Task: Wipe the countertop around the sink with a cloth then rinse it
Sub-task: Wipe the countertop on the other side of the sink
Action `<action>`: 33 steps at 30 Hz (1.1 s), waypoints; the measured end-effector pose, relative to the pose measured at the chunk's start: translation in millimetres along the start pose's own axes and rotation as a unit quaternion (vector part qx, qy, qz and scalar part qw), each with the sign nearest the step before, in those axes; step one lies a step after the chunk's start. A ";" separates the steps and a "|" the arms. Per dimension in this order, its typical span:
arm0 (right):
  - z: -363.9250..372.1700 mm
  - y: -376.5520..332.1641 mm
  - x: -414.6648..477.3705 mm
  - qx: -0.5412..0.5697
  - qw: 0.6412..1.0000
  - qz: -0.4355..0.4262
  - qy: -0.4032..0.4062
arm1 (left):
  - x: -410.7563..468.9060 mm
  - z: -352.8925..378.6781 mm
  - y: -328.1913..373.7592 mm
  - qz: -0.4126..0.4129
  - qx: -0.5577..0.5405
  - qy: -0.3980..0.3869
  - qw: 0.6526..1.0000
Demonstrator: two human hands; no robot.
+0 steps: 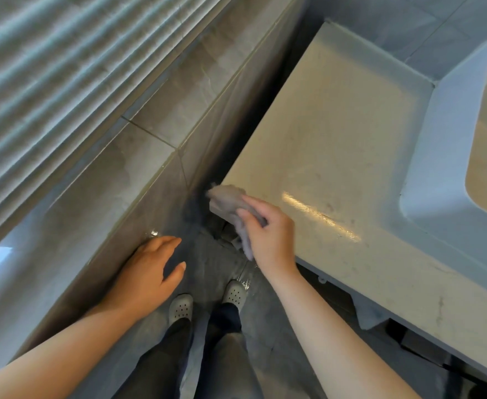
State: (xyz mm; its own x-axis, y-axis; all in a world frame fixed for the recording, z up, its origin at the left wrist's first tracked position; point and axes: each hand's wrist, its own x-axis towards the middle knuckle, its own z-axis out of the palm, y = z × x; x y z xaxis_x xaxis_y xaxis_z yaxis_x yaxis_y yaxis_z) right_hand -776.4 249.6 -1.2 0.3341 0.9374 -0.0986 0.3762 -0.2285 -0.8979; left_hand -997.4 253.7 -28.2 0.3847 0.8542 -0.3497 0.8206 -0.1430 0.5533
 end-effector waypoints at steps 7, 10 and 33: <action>-81.4 56.8 -39.3 -0.115 0.954 0.090 0.260 | 0.4 10.7 10.7 0.007 -0.006 -0.040 0.999; -62.7 76.8 -45.1 -0.179 0.943 0.093 0.263 | 1.9 12.3 14.0 0.009 0.001 -0.047 0.999; -174.2 57.4 -40.3 0.125 0.941 0.228 0.218 | 28.3 2.5 64.9 0.111 0.004 -0.036 0.993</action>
State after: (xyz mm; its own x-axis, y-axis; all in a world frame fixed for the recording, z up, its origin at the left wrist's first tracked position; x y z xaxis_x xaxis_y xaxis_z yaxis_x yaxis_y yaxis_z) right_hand -617.8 152.9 25.9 0.7542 0.5483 -0.3612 -0.0878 -0.4609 -0.8831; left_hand -932.2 267.3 -4.1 0.5856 0.7630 -0.2738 0.7155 -0.3276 0.6171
